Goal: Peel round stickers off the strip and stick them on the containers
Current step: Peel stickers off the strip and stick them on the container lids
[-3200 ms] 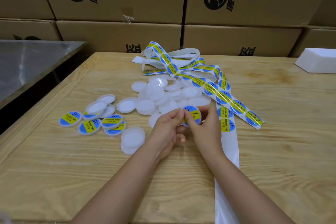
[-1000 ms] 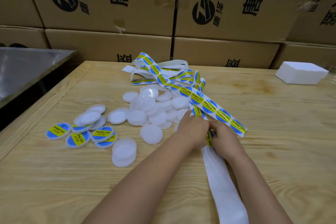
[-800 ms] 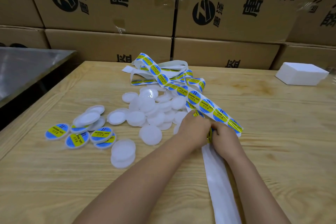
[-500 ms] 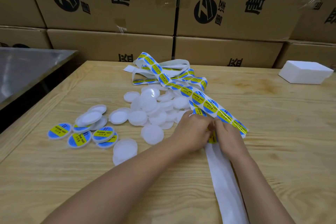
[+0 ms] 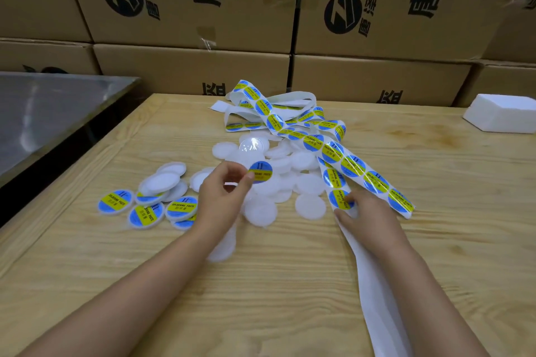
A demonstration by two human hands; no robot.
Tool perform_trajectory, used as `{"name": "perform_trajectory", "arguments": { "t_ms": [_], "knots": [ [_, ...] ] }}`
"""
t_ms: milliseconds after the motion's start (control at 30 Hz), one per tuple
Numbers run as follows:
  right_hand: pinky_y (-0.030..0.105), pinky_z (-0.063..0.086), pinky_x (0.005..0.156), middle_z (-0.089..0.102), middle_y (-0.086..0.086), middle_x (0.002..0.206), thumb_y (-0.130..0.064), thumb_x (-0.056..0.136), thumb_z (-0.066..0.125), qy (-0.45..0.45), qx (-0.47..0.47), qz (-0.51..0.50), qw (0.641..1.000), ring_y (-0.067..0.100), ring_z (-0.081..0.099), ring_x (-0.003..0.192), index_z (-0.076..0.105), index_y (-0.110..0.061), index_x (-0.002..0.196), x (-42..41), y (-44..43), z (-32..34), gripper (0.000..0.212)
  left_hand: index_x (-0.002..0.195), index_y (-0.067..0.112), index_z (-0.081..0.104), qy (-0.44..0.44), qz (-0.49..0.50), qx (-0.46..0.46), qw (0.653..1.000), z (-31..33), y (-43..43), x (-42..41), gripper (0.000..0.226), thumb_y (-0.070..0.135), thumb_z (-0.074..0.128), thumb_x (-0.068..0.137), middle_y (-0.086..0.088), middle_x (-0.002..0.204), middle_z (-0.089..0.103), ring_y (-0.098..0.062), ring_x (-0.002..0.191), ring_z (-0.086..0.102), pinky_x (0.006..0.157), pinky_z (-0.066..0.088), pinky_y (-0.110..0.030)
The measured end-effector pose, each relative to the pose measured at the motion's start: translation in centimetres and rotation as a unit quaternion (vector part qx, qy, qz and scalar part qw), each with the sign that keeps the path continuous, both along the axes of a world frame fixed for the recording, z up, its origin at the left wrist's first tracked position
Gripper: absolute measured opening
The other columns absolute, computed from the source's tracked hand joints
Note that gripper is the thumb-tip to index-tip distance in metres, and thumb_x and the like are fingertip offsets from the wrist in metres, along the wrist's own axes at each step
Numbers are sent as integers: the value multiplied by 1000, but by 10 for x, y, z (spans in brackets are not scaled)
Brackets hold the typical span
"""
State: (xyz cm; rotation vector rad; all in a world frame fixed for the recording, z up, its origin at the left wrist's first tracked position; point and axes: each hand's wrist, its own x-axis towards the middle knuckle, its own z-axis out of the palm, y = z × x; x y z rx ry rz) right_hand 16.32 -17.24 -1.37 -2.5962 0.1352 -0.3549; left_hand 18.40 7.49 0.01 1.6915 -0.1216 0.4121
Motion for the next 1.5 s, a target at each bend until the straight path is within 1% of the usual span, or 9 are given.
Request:
{"name": "perform_trajectory", "arguments": {
  "t_ms": [200,400,600,767,867,967,1133,1367,1500],
  "knots": [
    [33,41,86,66,7,105,-8,80,63,-69,-68,25,995,29,56,105,64,-10,110,-1,6,5,30,77,18,60,8,12,-99,995,1,1,1,15,6,64,85,6,75,63,-6,62,59,57,49,-16],
    [6,44,66,71,-17,81,-20,84,67,-56,363,94,925,-7,60,75,72,-29,85,-14,44,26,10,76,15,65,41,-59,-147,986,3,-17,-11,13,3,71,78,4,65,67,-11,57,61,60,49,-17],
    [7,38,54,58,-18,55,-17,82,69,13,472,100,876,-6,49,53,72,-18,72,-14,64,16,10,74,13,66,68,-133,-153,977,-4,-29,-17,13,2,72,75,-2,63,69,-15,59,64,63,54,-22],
    [20,40,60,60,-12,58,-16,81,71,-31,464,56,883,3,49,59,69,-20,60,-11,61,13,21,91,19,69,72,-140,-128,979,-10,-34,-19,16,7,58,90,0,77,74,-14,74,70,68,54,-23],
    [27,39,62,58,-14,56,-17,82,70,-81,451,9,889,6,48,58,65,-20,63,-8,56,11,20,135,25,38,64,-128,-42,989,-15,-41,-23,39,14,43,98,18,96,67,-10,85,69,79,55,-30],
    [28,38,68,57,-8,71,-27,79,73,-114,319,-35,940,10,50,67,63,-21,84,-8,50,9,13,144,20,30,29,-107,87,990,-22,-40,-25,48,18,42,98,15,113,62,-4,97,63,90,50,-28],
    [38,36,94,54,6,122,-48,66,77,-36,39,-48,997,30,45,112,27,-14,141,-6,57,-6,97,134,27,42,13,-108,182,977,-26,-39,-27,40,18,45,96,8,121,61,0,103,58,90,44,-16],
    [35,28,98,54,-6,124,-39,73,74,-21,43,21,999,23,37,120,10,-15,146,-1,58,-8,100,133,21,46,20,-91,168,981,-25,-37,-26,37,16,45,96,4,124,60,-1,111,54,94,42,-18],
    [13,21,98,49,-25,120,-25,75,75,-75,139,149,976,2,32,117,14,-23,145,-12,55,3,94,135,15,45,14,-94,138,986,-21,-36,-28,37,17,44,98,8,127,53,2,115,48,96,37,-11]
  ]
}}
